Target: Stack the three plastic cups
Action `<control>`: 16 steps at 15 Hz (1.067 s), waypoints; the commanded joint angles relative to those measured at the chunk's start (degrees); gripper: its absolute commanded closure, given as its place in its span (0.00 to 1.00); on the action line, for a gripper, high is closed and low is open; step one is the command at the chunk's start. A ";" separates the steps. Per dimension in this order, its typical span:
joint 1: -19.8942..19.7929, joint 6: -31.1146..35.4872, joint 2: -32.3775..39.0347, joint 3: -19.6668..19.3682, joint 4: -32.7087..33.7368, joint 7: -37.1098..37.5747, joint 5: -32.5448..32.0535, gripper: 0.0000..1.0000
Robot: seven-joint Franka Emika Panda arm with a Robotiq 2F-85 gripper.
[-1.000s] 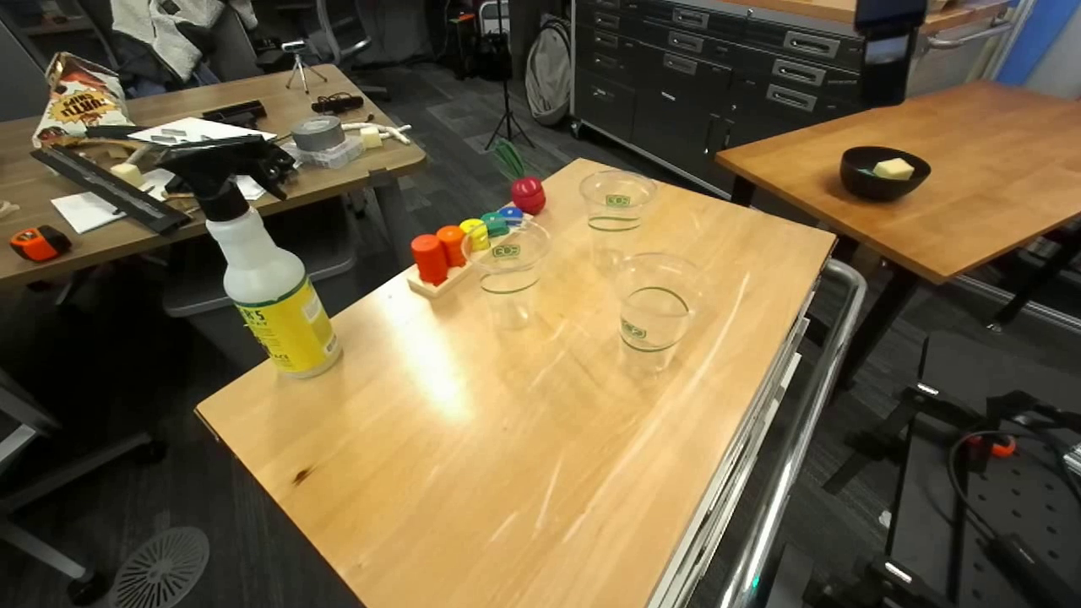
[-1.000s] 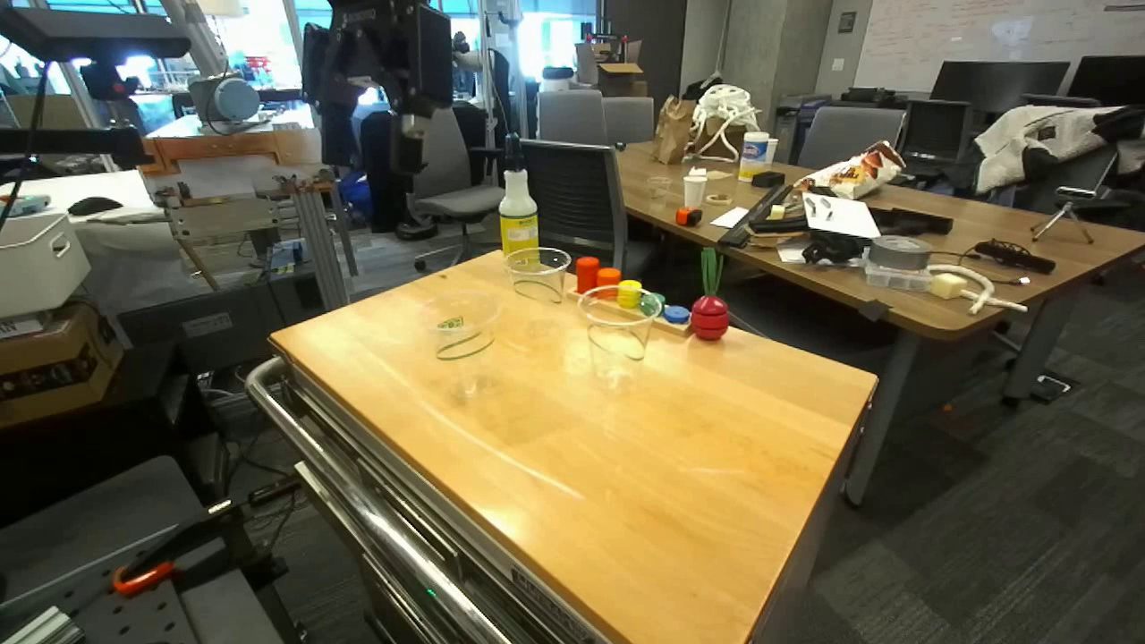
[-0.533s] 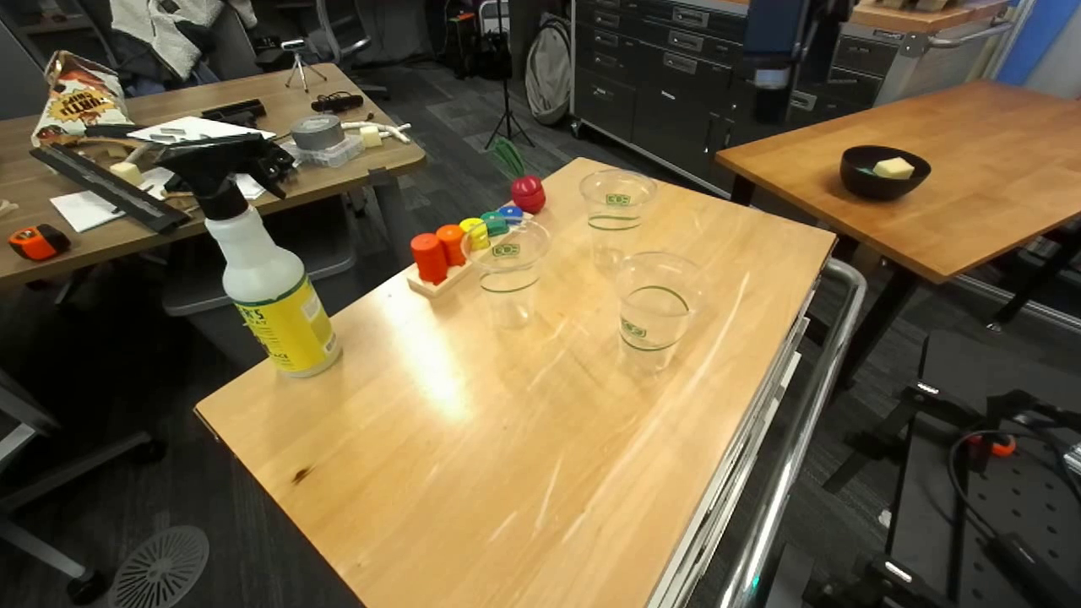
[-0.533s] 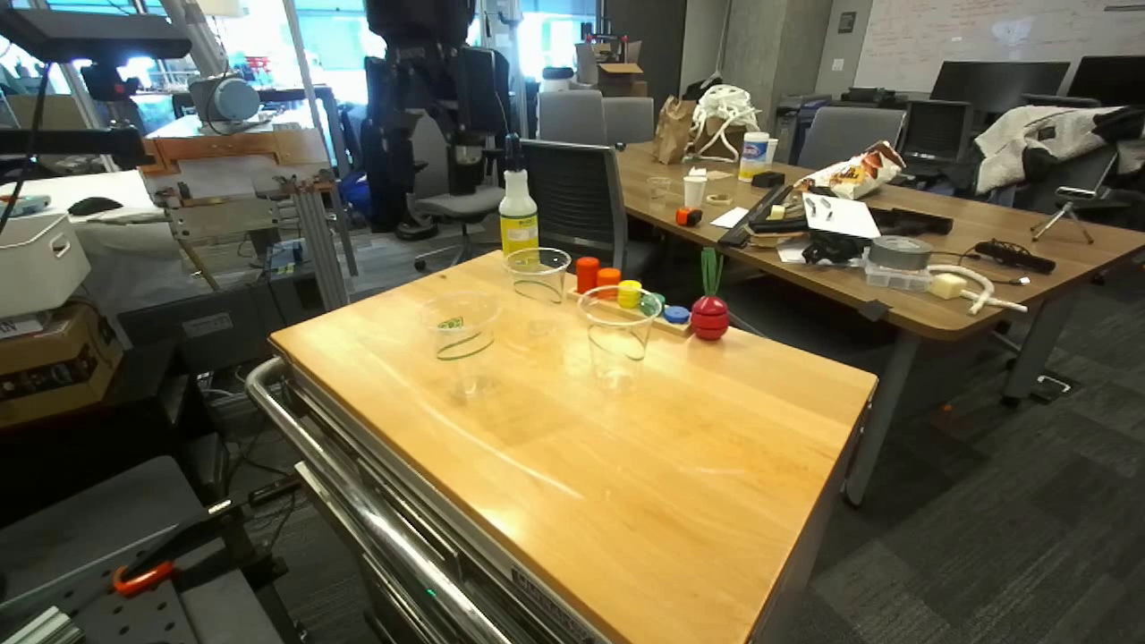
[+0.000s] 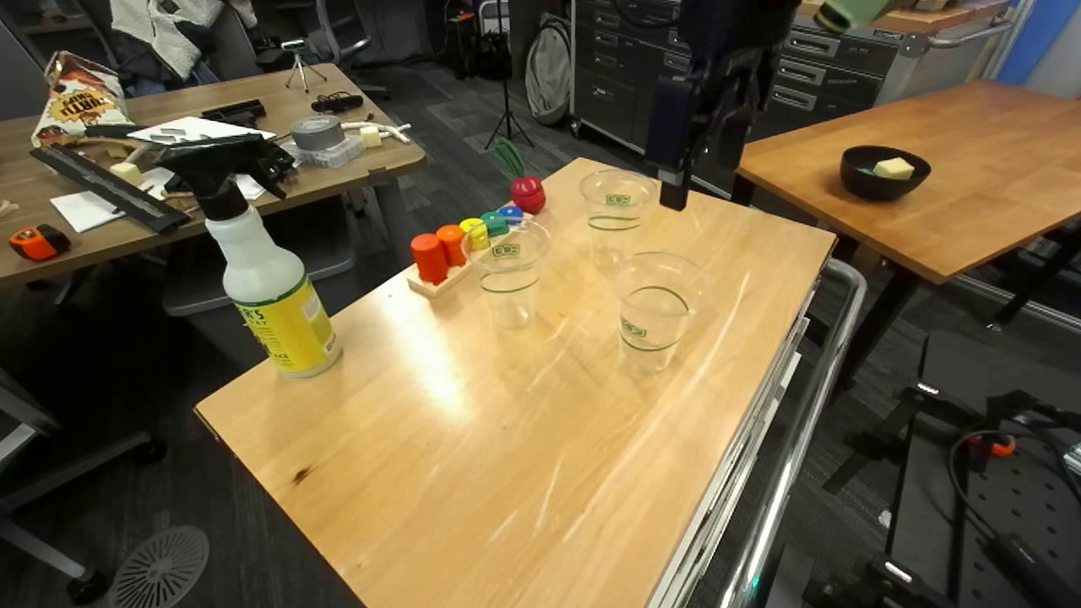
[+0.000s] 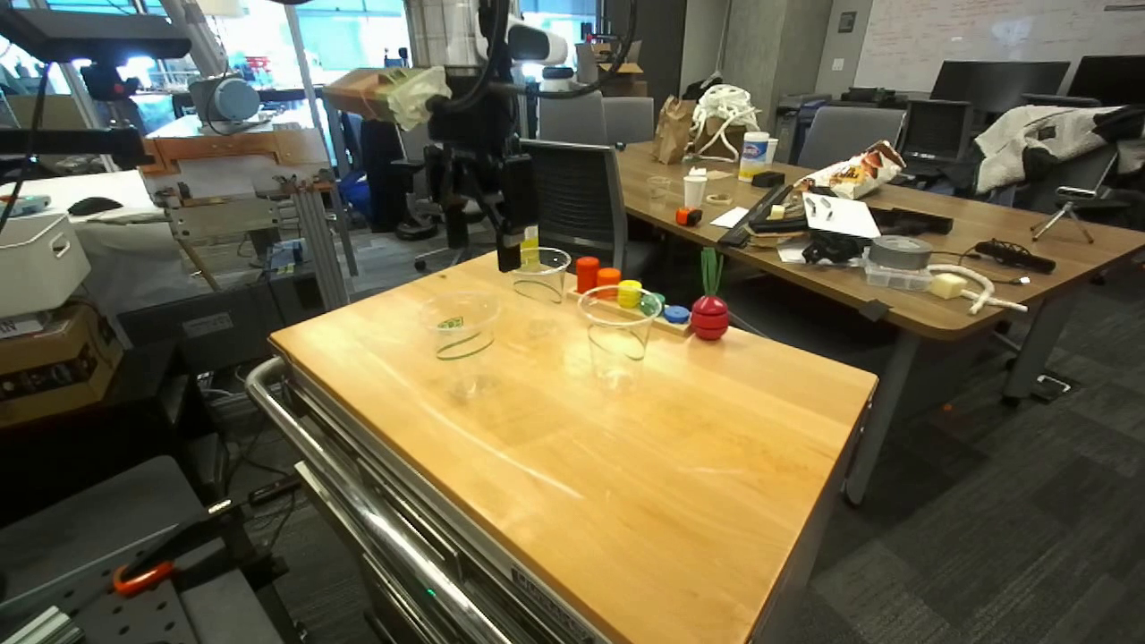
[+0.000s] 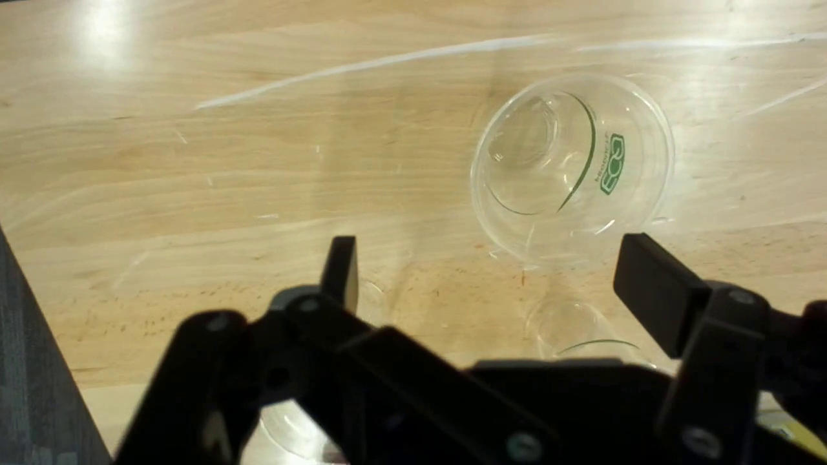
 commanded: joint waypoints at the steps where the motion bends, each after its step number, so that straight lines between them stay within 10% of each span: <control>1: 0.14 1.84 4.00 -0.68 1.32 -1.61 2.34 0.00; 11: -0.07 -0.74 14.91 -0.65 6.95 -9.90 8.66 0.00; 16: -0.39 -1.67 18.82 -0.47 9.39 -12.08 9.90 0.51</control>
